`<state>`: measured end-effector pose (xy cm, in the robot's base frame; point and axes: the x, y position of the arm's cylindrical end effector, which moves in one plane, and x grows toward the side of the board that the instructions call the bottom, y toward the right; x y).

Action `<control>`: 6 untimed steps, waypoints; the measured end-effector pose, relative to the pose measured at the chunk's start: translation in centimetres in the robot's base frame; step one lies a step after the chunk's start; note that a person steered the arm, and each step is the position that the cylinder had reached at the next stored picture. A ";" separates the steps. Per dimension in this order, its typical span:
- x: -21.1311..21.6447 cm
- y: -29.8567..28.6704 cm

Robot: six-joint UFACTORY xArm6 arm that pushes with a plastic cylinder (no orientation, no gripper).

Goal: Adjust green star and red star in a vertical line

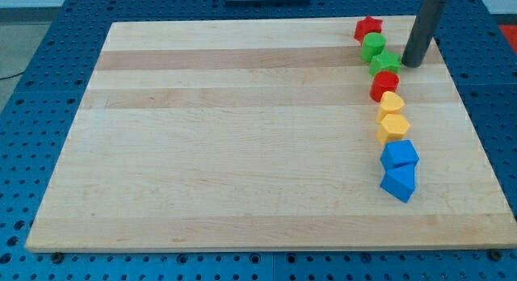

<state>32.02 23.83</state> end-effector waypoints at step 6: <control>-1.1 1.1</control>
<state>30.92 24.96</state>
